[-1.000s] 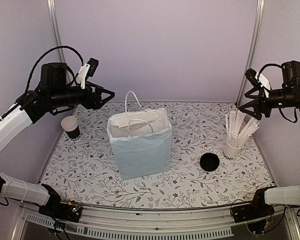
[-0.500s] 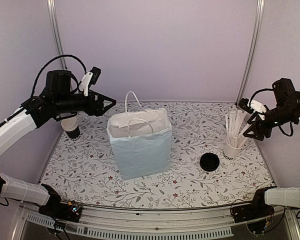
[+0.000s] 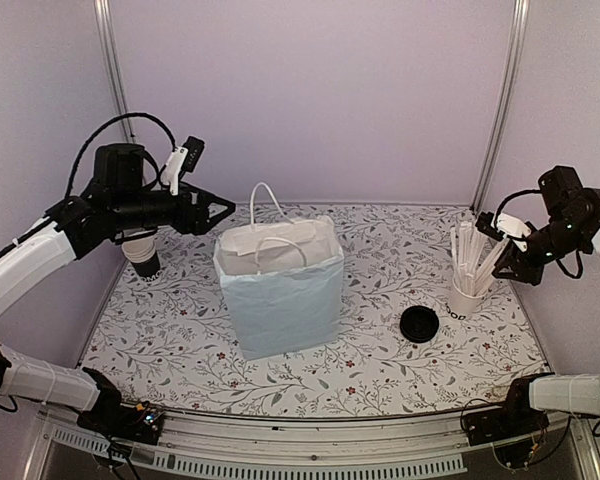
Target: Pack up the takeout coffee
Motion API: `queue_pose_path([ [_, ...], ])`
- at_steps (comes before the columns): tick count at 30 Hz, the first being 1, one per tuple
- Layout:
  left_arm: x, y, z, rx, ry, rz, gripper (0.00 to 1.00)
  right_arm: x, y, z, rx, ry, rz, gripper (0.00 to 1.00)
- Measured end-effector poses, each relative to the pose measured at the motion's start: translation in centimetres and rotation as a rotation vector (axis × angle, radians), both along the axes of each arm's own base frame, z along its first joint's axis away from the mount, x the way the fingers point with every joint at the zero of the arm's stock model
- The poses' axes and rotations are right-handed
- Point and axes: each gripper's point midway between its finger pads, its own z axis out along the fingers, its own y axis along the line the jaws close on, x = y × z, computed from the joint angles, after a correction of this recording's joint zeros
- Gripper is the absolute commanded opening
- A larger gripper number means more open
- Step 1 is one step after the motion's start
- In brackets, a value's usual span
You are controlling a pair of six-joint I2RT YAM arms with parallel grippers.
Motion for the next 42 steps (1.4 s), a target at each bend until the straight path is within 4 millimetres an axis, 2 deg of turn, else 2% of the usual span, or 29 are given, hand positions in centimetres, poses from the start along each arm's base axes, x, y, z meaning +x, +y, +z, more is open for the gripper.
queue_pose_path([
  [3, -0.1, -0.1, -0.2, -0.006, 0.004, -0.007, 0.75, 0.1, 0.0, -0.1, 0.0, 0.006, -0.002, 0.02],
  [8, -0.2, -0.4, -0.5, -0.017, 0.015, -0.018, 0.75, 0.2, 0.1, 0.6, 0.006, 0.017, -0.006, 0.0],
  [11, -0.3, -0.4, -0.5, -0.021, 0.018, -0.022, 0.75, 1.4, 0.1, 3.3, 0.009, -0.037, -0.007, 0.0],
  [16, -0.3, -0.6, -0.2, -0.03, 0.008, -0.03, 0.75, 3.1, -0.3, 9.6, -0.011, -0.215, -0.015, 0.0],
  [21, -0.2, -0.6, 0.0, -0.035, 0.0, -0.03, 0.75, 3.9, -0.9, 14.2, -0.054, -0.347, -0.014, 0.0],
  [28, -0.1, -0.5, 0.2, -0.04, -0.006, -0.03, 0.75, 5.0, -0.8, 18.9, -0.063, -0.475, 0.005, 0.0],
  [34, 0.1, -0.4, 0.2, -0.041, -0.006, -0.026, 0.76, 4.5, -0.2, 21.4, -0.038, -0.548, 0.034, 0.0],
  [38, 0.2, -0.2, 0.1, -0.042, -0.005, -0.022, 0.75, 4.4, 1.0, 23.1, 0.023, -0.584, 0.076, 0.0],
  [42, 0.4, -0.2, -0.2, -0.038, 0.003, -0.021, 0.75, 4.2, 3.2, 24.7, 0.149, -0.6, 0.145, 0.0],
])
